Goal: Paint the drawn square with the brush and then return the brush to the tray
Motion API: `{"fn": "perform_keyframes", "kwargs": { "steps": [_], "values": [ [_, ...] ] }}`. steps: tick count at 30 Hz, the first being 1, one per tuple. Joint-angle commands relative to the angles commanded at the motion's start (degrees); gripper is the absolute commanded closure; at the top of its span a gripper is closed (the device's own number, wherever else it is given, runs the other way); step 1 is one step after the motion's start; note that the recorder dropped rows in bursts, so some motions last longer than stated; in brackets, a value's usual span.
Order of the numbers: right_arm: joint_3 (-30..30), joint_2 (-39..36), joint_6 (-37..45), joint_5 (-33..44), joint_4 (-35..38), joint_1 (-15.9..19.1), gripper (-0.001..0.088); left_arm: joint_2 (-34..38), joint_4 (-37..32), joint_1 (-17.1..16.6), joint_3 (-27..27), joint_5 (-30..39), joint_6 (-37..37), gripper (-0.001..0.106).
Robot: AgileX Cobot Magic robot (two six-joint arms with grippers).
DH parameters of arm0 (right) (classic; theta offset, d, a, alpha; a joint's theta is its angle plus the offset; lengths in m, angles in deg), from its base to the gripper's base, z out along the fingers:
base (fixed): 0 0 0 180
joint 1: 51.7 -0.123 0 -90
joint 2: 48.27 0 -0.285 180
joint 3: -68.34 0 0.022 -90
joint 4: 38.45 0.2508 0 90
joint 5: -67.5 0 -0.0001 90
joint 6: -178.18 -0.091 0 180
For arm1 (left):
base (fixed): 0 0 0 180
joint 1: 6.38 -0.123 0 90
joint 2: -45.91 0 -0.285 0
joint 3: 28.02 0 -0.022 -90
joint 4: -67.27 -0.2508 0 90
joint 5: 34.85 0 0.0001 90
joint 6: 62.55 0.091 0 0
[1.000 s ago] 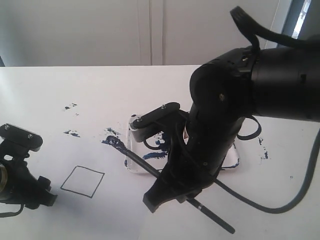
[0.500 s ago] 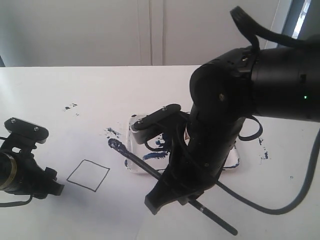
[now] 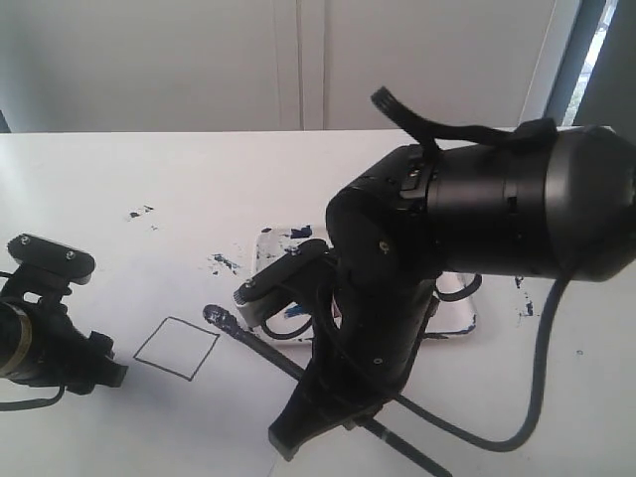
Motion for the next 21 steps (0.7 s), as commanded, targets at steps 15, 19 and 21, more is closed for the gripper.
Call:
{"fn": "perform_keyframes", "kwargs": {
  "steps": [15, 19, 21],
  "values": [
    [-7.1, -3.2, -8.0, 7.8, -13.8, -3.5, 0.0868, 0.0, 0.0, 0.0, 0.0, -0.4, -0.7, 0.030],
    [-10.7, -6.3, -8.1, 17.7, -21.5, -5.0, 0.0868, 0.0, 0.0, 0.0, 0.0, -0.4, -0.7, 0.030],
    [-12.6, -6.7, -5.2, 18.6, -22.3, -5.7, 0.0868, 0.0, 0.0, 0.0, 0.0, -0.4, -0.7, 0.030]
  ]
}}
